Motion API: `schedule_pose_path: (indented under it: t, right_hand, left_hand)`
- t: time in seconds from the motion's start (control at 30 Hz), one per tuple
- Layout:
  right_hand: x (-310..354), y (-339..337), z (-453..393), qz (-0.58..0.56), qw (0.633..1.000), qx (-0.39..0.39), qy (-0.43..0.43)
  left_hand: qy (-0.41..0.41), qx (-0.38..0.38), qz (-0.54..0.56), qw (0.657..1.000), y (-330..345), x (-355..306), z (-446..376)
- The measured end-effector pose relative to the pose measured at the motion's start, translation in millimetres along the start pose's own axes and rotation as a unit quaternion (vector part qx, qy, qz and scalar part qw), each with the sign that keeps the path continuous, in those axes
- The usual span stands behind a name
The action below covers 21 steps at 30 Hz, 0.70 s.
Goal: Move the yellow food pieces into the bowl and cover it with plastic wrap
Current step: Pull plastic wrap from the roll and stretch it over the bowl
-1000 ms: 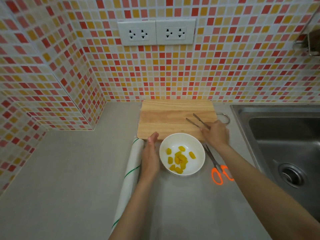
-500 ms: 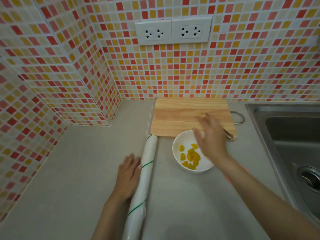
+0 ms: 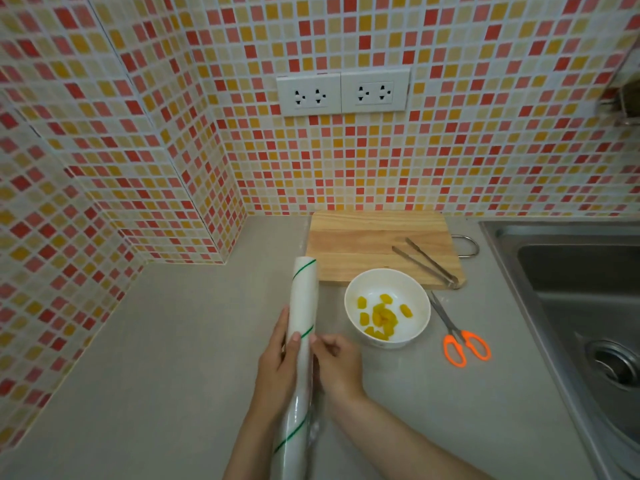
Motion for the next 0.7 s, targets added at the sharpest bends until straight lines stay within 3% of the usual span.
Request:
schedule_pose_path:
  t: [0.13, 0.3, 0.47, 0.57, 0.7]
  right_hand:
    - [13.5, 1.5, 0.8, -0.069, 0.997, 0.016, 0.012]
    - [25.8, 6.5, -2.8, -0.03, 0.997, 0.064, 0.007]
    - [42.0, 5.4, -5.3, -0.076, 0.994, 0.073, -0.021]
    - [51.7, 0.0, -7.0, -0.044, 0.996, 0.06, -0.049]
    - [53.3, -0.7, -5.4, -0.013, 0.997, 0.066, -0.024]
  left_hand:
    - [0.023, -0.015, 0.057, 0.998, -4.2, -14.5, 0.1]
    - [0.029, -0.004, 0.105, 0.994, -5.6, -25.9, 2.3]
    - [0.025, 0.012, 0.138, 0.99, -3.5, -32.0, 8.0]
    - [0.035, 0.023, 0.129, 0.991, -1.9, -37.9, 9.3]
    - [0.046, 0.029, 0.13, 0.99, 1.9, -45.0, 11.2]
Point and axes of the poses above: each hand's wrist, its own z-axis away from the middle knuckle, its own y-axis out of the palm, x = y × z, the point moved 7 cm from there along -z, towards the middle knuckle, and after that the axes turned 14 degrees about -z, right-handed, at the moved point
